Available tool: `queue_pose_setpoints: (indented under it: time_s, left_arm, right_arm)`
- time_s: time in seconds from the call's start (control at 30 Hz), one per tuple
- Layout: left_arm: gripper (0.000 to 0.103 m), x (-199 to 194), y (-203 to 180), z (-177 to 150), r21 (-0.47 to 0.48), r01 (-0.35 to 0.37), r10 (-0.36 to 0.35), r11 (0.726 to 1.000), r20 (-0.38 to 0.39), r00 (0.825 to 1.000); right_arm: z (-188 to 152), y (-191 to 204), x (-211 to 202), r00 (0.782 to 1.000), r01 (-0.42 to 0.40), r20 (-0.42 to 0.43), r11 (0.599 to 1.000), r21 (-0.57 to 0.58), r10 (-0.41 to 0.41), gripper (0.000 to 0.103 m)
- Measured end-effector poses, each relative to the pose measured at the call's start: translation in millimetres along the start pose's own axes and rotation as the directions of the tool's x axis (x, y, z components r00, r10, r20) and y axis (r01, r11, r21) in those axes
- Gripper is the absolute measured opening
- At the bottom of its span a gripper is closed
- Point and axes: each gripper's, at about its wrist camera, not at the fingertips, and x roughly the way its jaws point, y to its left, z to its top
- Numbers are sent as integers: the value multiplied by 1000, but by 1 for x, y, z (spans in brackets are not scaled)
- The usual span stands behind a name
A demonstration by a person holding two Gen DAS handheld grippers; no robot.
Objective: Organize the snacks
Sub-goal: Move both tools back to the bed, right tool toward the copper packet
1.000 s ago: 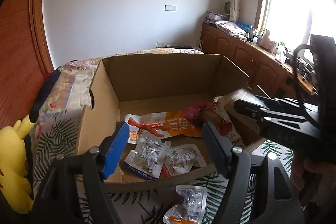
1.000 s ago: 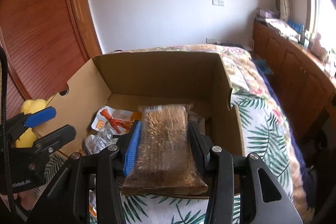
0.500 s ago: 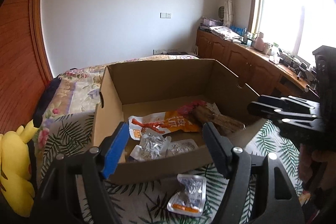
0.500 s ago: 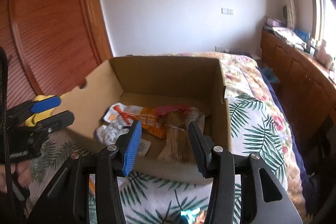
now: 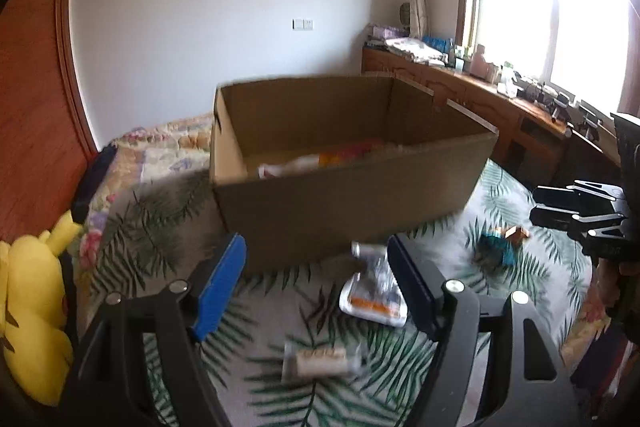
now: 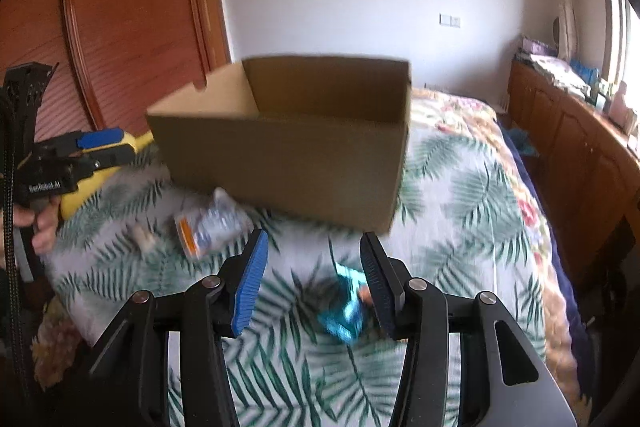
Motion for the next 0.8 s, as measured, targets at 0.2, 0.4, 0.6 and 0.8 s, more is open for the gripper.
queue_pose_setpoints:
  time_s: [0.2,0.4,0.6,0.8]
  left_arm:
    - [74,16,11,-32,-16,-23,23,1000,-55,998]
    - [74,28,18,-54,-38,-52,49,998,-87,995]
    - [74,34,17,-60,-38,-52,48,998,-114,992]
    - [74,37,19,-60,-43,-56,50,997,-126,991]
  right_arm:
    - [-32,-24,10,997,49,-57,998,26,-47,49]
    - [-43,-52,24,989,108,-109,993,55,-101,49]
    - [-49,-66,44,979,108,-179,992,68,-95,49]
    - [-43,-62,56,975,105,-198,994,20,-99,49]
